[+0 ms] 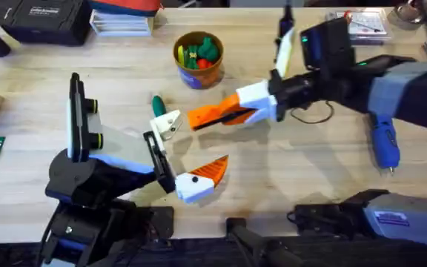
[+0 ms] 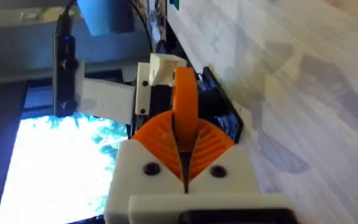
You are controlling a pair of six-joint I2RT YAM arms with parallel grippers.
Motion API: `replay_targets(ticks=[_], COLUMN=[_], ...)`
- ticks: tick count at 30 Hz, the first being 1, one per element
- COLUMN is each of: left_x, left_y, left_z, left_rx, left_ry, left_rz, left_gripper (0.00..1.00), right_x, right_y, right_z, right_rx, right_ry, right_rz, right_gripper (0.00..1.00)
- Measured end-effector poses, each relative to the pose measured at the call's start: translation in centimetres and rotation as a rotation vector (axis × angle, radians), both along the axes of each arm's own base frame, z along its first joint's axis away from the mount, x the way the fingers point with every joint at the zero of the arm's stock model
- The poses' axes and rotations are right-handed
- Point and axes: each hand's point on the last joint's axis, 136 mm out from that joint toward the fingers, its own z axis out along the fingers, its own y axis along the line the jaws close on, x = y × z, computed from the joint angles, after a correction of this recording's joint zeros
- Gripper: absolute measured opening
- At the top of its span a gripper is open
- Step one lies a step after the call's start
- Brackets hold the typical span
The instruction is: Pick up the gripper from the table and insert it into the empty holder that is missing its gripper. Then pick up a screw, insert it into the mounting hole, and use the screwdriver to tighten it. Finally, clean up the table by picking up the vegetable and placing it into the bucket.
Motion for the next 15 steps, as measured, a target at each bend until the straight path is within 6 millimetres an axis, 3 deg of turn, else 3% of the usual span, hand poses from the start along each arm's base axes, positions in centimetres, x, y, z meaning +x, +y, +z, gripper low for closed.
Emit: replay_targets(ticks=[6,15], left_x=[0.1,0.1], left_y=[0.0,0.1], left_z=[0.0,0.0], left_rx=[0.001,-0.003], left_ry=[-0.001,0.009], left_rz=[0.004,0.009], left_gripper=[0.985,0.985], right_x=[0.0,-0.1], right_y=[2.3,2.6], right_z=[0.6,-0.1], right_rx=[0.046,0.038], right_ry=[0.021,0.145], right_rz=[0.045,0.047], right_gripper=[0.007,0.007])
